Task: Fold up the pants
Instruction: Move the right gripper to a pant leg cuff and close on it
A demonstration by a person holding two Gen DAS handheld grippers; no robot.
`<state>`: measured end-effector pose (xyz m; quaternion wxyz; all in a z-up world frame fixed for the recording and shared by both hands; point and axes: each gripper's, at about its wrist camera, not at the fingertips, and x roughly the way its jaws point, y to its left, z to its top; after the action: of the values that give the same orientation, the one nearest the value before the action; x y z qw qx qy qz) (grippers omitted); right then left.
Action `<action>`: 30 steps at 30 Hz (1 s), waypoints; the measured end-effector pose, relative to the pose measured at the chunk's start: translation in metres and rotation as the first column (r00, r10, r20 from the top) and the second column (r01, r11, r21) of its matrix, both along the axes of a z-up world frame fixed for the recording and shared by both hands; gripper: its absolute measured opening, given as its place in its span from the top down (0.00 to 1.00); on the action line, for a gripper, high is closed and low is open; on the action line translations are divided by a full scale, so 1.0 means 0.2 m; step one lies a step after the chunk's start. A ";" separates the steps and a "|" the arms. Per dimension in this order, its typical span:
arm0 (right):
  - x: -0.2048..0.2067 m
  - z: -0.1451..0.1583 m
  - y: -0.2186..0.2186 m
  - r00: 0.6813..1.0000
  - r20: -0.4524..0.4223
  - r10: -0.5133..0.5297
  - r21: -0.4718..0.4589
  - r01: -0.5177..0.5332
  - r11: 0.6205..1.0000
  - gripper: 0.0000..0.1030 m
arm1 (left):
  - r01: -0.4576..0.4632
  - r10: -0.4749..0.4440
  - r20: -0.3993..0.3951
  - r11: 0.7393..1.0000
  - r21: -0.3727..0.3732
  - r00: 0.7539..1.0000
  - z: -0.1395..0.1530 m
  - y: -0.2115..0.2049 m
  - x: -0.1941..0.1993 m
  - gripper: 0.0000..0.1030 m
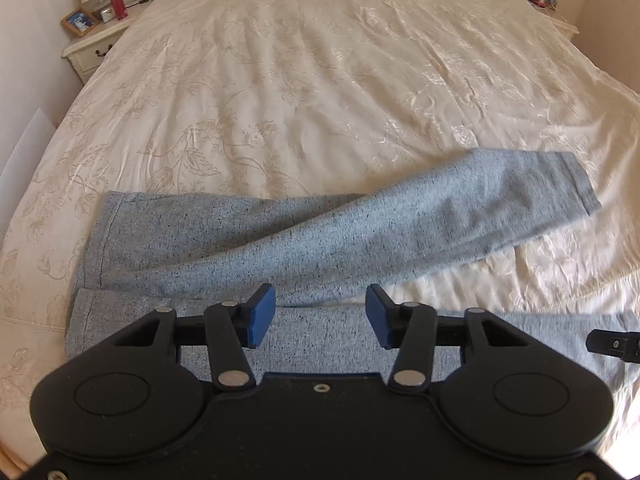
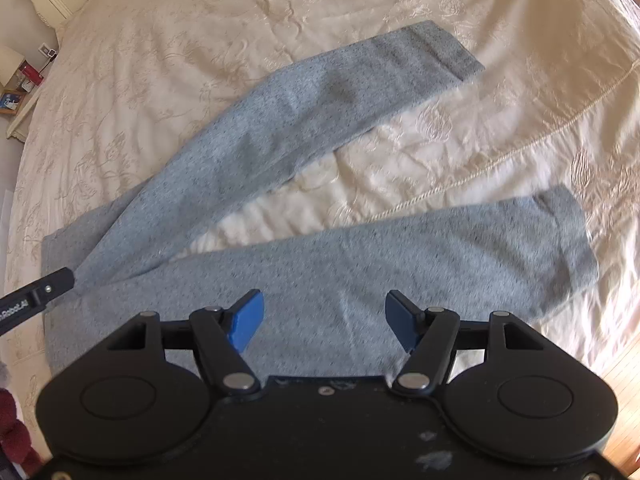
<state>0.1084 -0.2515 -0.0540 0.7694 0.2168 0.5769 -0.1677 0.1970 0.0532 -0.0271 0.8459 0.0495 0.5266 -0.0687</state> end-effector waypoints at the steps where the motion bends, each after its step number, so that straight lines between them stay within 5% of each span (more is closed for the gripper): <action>1: 0.05 -0.01 -0.05 1.000 -0.001 0.018 -0.023 -0.018 1.000 0.34 | -0.017 0.017 -0.012 1.000 0.000 1.000 -0.01 -0.01 0.03 0.49; 9: 0.53 -0.21 -0.56 0.999 0.003 0.047 -0.083 -0.047 0.995 0.35 | -0.119 0.121 -0.033 0.991 0.053 0.992 -0.09 -0.18 0.15 0.49; 20: 1.24 -0.53 -1.02 0.988 0.065 -0.139 -0.106 0.146 0.984 0.35 | -0.236 0.242 -0.037 0.964 0.119 0.970 -0.13 -0.23 0.14 0.49; 24: 1.37 -0.64 -1.11 0.975 0.058 -0.214 -0.103 0.219 0.970 0.35 | -0.268 0.277 -0.046 0.953 0.141 0.960 -0.15 -0.21 0.12 0.49; 30: 1.42 -0.84 -1.16 0.961 -0.069 -0.267 -0.108 0.259 0.960 0.37 | -0.297 0.309 -0.051 0.939 0.173 0.950 -0.18 -0.17 0.11 0.49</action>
<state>0.3919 -0.4840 -0.2216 0.7255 0.2464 0.5653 -0.3056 0.2180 0.0193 -0.0627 0.8185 0.0342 0.5640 0.1037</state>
